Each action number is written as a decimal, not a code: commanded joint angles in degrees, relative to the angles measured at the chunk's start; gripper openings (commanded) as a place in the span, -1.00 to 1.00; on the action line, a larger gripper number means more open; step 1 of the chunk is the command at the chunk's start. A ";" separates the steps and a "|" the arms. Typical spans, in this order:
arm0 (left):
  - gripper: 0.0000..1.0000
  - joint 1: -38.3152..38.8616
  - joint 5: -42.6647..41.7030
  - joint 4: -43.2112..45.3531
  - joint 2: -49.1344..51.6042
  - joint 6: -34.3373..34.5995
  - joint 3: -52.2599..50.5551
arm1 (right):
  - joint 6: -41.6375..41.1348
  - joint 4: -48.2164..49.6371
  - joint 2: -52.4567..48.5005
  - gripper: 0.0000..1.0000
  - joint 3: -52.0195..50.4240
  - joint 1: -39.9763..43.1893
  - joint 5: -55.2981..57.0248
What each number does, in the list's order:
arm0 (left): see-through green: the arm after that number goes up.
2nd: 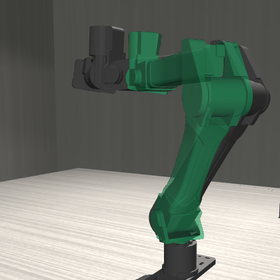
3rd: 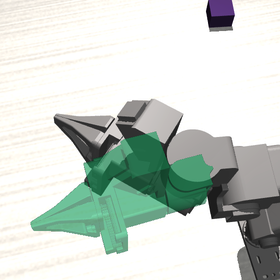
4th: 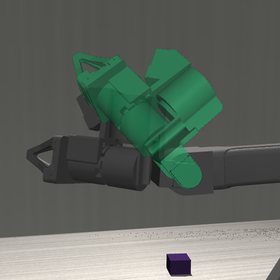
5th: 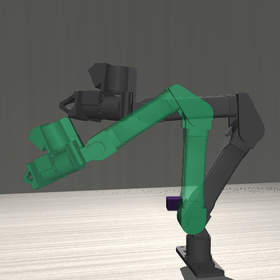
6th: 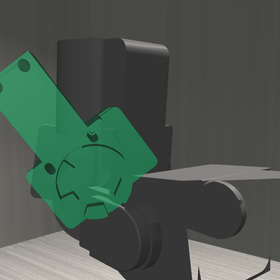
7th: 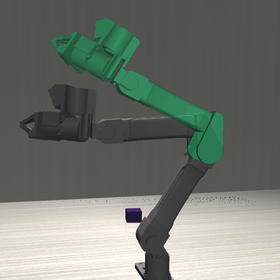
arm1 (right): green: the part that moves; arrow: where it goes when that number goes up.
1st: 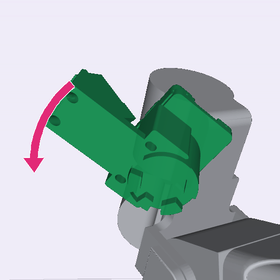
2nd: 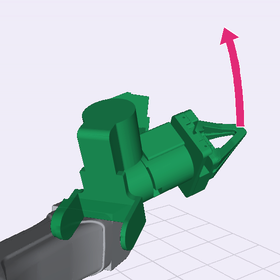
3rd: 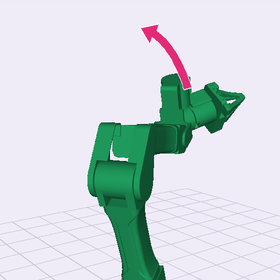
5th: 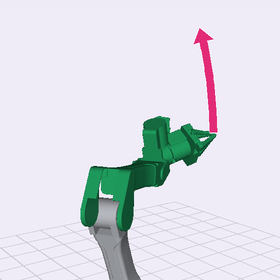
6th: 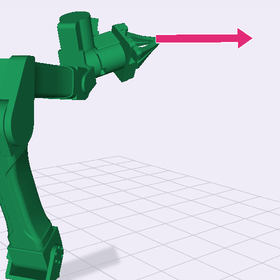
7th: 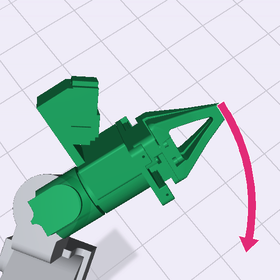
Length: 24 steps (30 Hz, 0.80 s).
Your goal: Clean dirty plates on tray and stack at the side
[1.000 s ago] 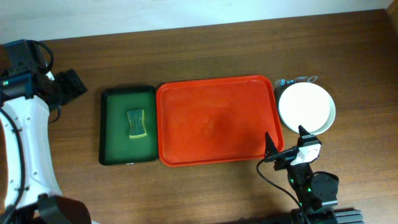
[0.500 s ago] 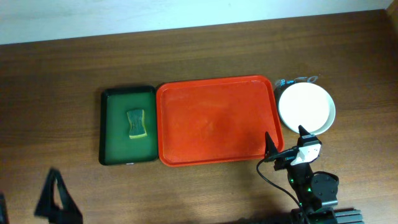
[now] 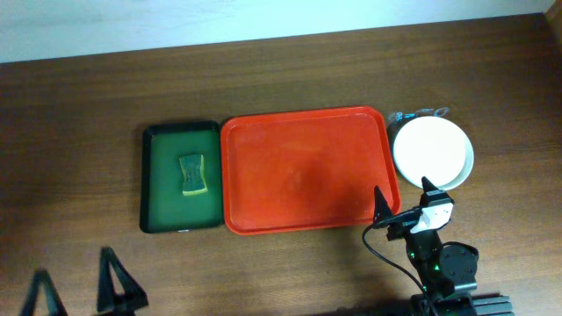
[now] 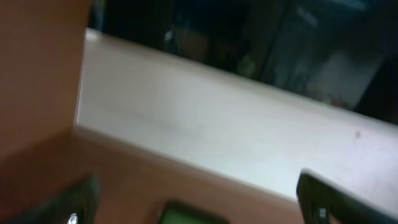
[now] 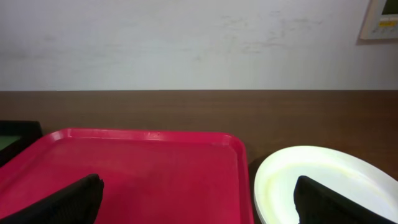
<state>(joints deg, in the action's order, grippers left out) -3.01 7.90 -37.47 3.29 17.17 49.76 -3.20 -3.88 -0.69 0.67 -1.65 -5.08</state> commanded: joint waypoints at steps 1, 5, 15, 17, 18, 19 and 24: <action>0.98 0.24 -5.49 20.76 -2.95 0.17 -11.80 | -0.66 -0.20 0.44 0.97 -0.35 -0.22 -0.50; 0.98 0.26 -9.25 44.68 -2.95 0.17 -25.77 | -0.66 -0.20 0.44 0.96 -0.35 -0.22 -0.50; 0.98 0.26 -9.03 52.85 -2.95 0.15 -46.45 | -0.66 -0.20 0.44 0.97 -0.35 -0.22 -0.50; 0.98 0.26 -9.05 52.28 -2.95 0.15 -48.06 | -0.66 -0.20 0.44 0.97 -0.35 -0.22 -0.50; 0.99 0.26 -9.18 50.56 -2.95 0.15 -48.96 | -0.66 -0.20 0.44 0.97 -0.35 -0.22 -0.50; 0.98 0.26 -9.25 46.14 -2.95 0.13 -49.24 | -0.66 -0.20 0.44 0.97 -0.35 -0.22 -0.50; 0.98 0.31 -9.70 32.83 -2.97 -7.41 -49.24 | -0.66 -0.20 0.44 0.97 -0.35 -0.22 -0.50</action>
<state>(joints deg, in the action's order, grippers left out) -3.01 -0.69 -3.99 0.67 16.14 0.73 -3.25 -3.86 -0.64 0.64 -1.65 -5.08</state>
